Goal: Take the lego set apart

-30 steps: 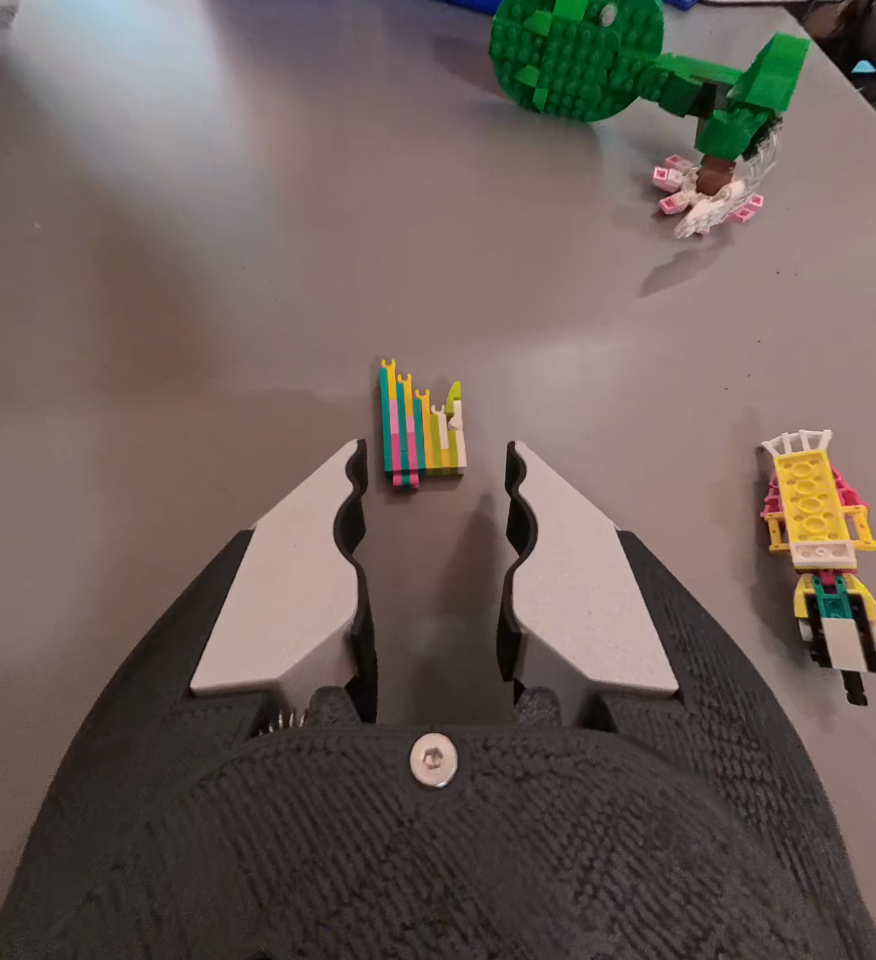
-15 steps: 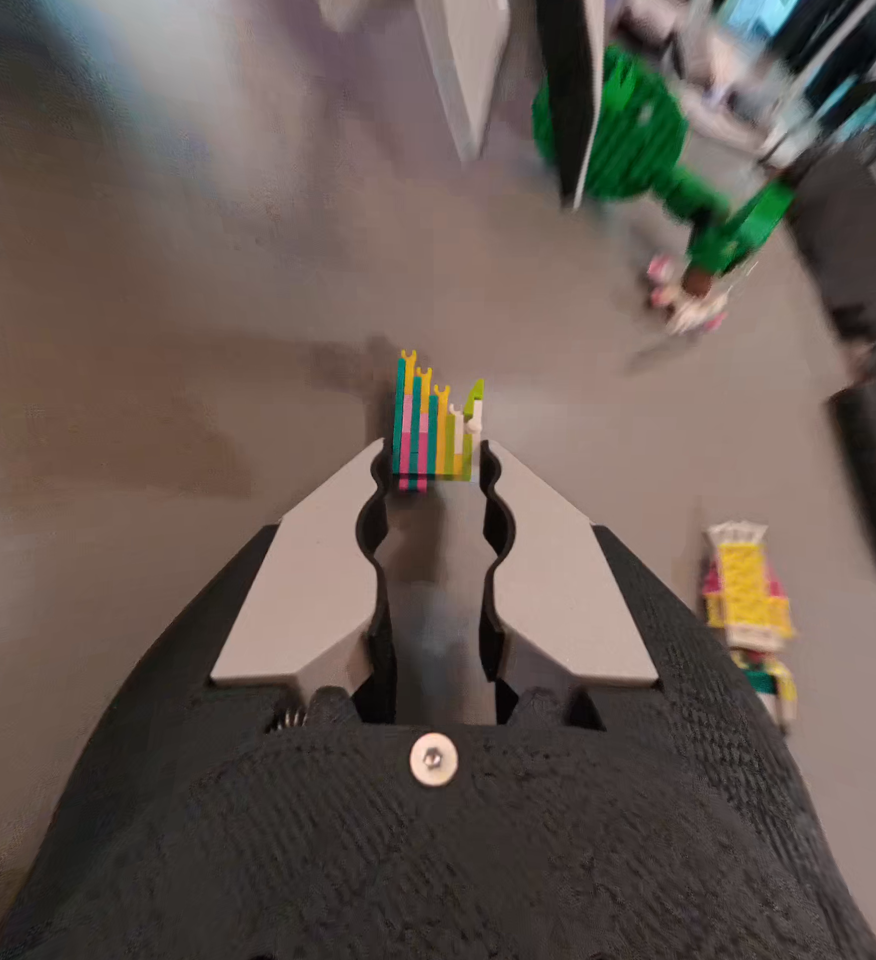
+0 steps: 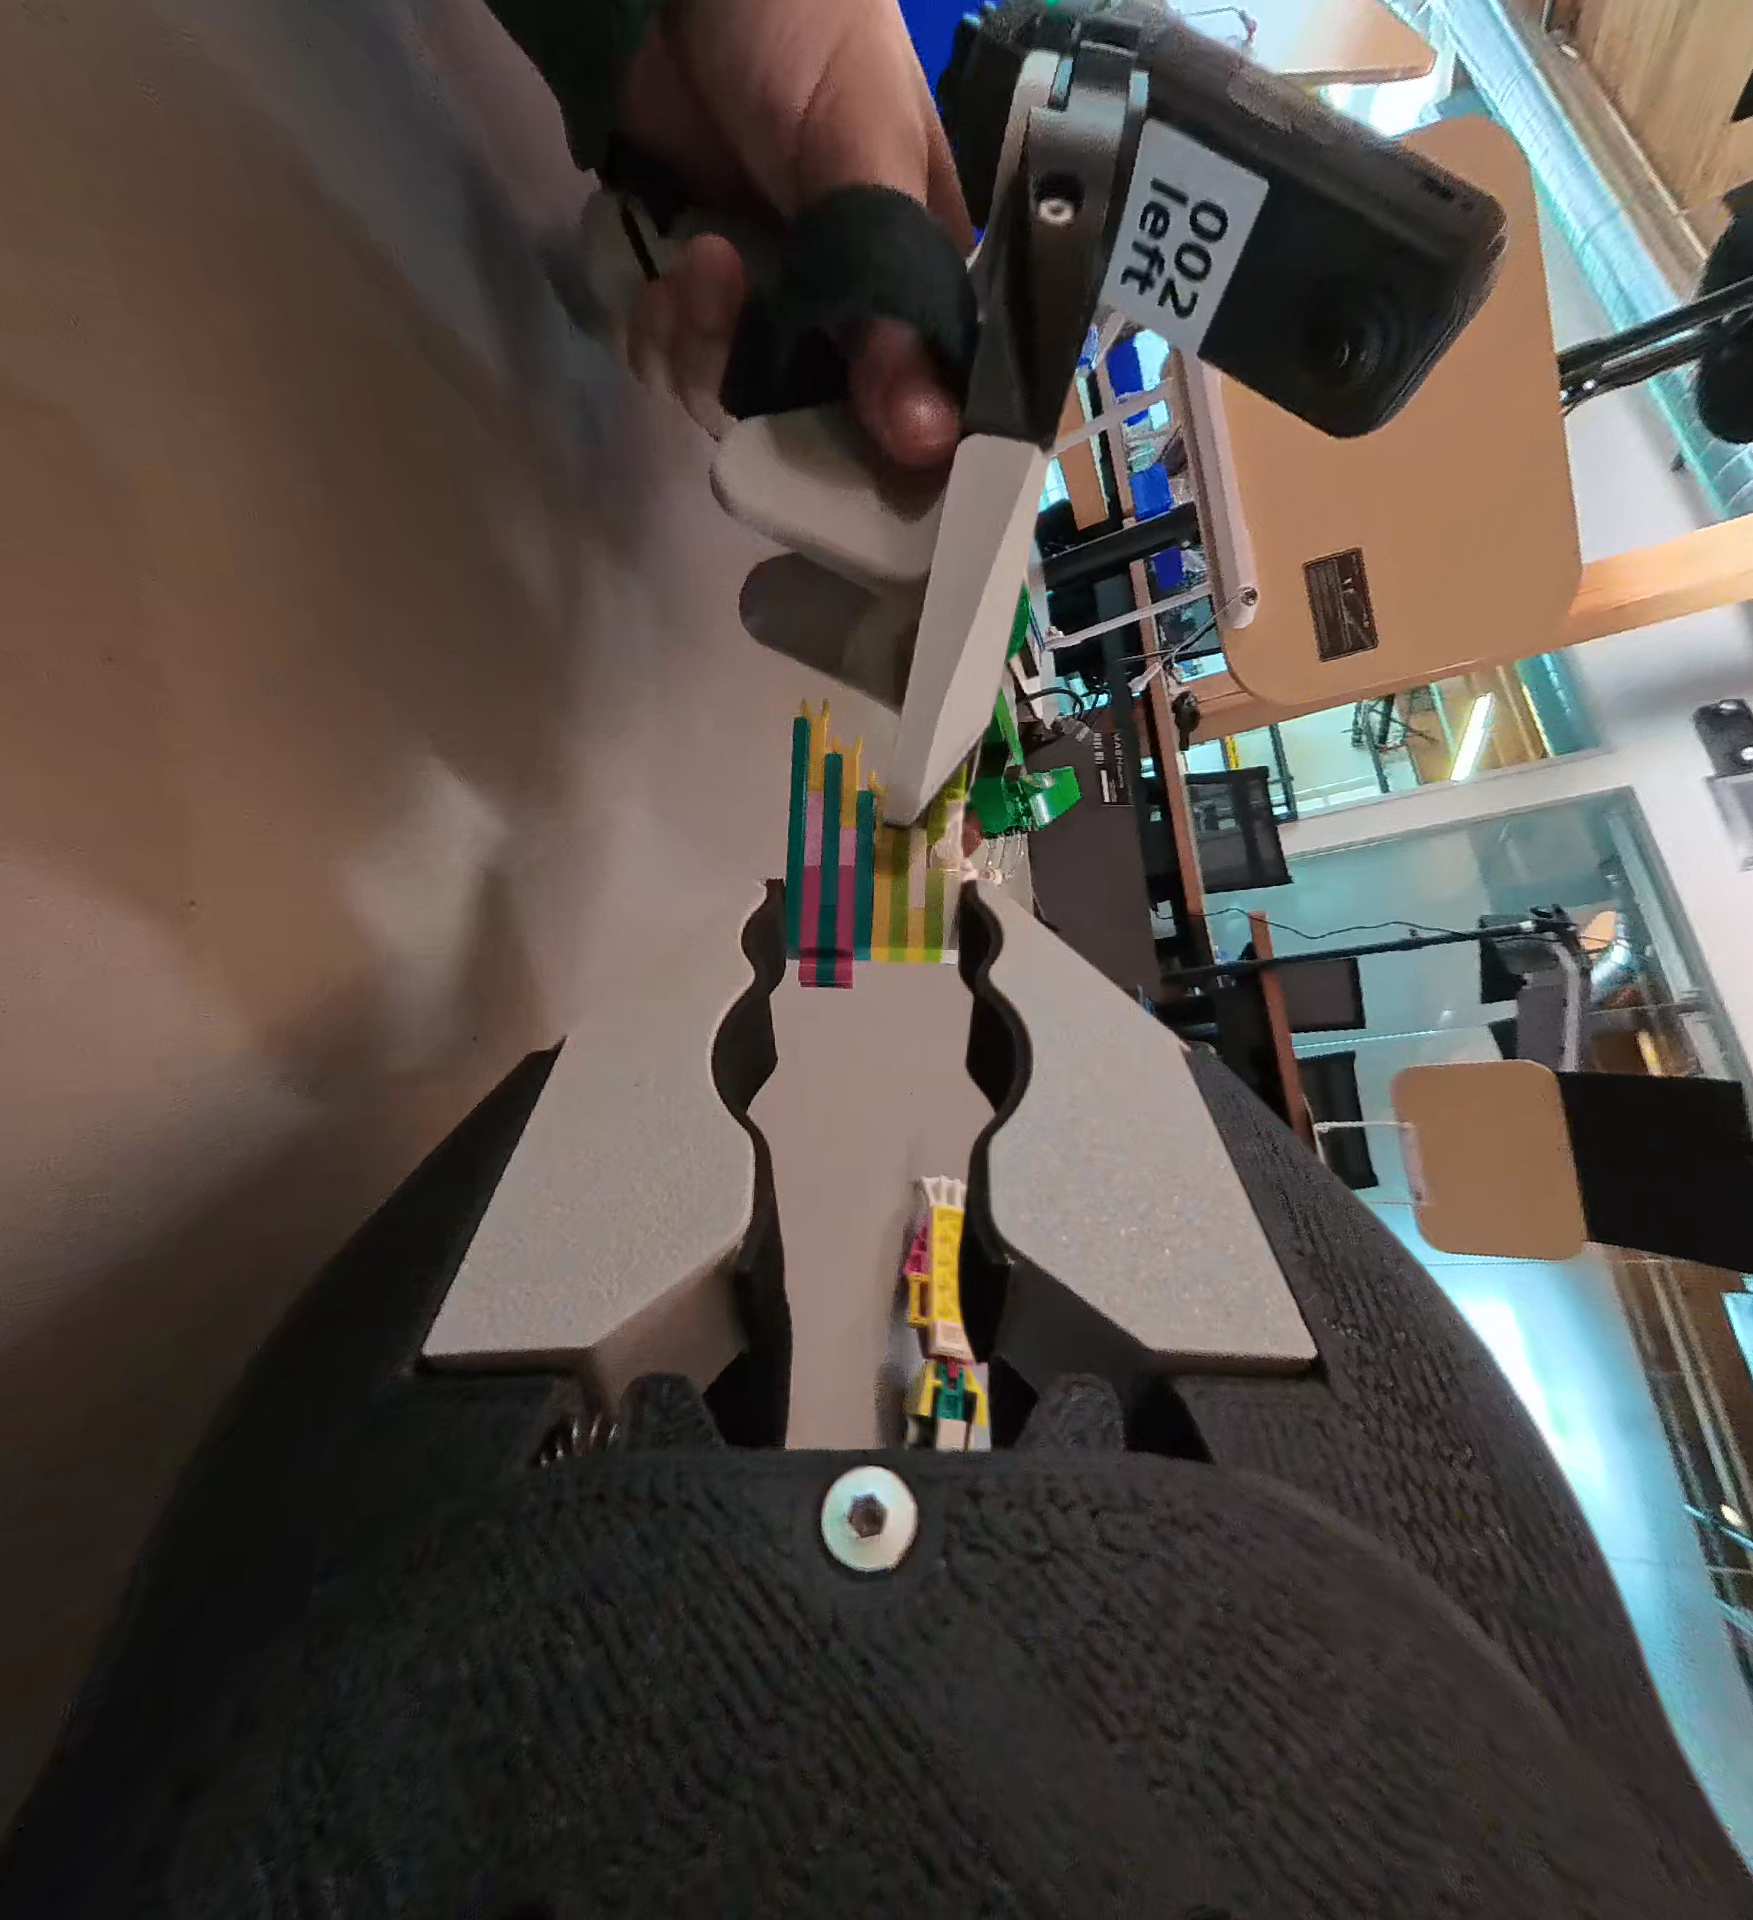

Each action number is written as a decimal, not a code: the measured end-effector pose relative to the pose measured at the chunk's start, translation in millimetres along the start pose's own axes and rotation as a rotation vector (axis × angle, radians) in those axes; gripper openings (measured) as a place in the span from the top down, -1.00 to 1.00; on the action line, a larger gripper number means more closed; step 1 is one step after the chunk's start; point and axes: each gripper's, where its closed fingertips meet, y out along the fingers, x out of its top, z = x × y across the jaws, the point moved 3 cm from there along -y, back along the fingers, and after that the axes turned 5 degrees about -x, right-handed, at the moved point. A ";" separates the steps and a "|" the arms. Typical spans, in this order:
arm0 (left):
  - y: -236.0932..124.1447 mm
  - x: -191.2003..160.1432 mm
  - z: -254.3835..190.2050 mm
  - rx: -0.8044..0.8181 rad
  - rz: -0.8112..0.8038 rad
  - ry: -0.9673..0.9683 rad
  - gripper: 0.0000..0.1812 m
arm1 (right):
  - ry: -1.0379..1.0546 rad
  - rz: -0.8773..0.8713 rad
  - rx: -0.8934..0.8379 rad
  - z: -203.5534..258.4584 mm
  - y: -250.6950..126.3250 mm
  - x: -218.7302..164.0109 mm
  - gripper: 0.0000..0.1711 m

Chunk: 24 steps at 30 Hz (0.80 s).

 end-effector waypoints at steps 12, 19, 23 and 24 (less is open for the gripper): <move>0.1 2.5 -11.9 0.107 0.053 0.375 0.93 | 0.535 -0.103 0.168 -10.1 -7.5 5.8 0.73; 7.5 -3.7 -23.6 0.039 0.072 0.450 0.93 | 0.728 -0.136 0.342 -3.1 -12.6 6.8 0.88; 11.1 -10.1 -25.2 0.069 0.126 0.481 0.93 | 0.685 -0.077 0.406 2.3 -14.0 5.3 0.94; 10.5 -10.3 -25.2 0.103 0.149 0.505 0.93 | 0.642 -0.057 0.392 2.5 -13.2 4.9 0.93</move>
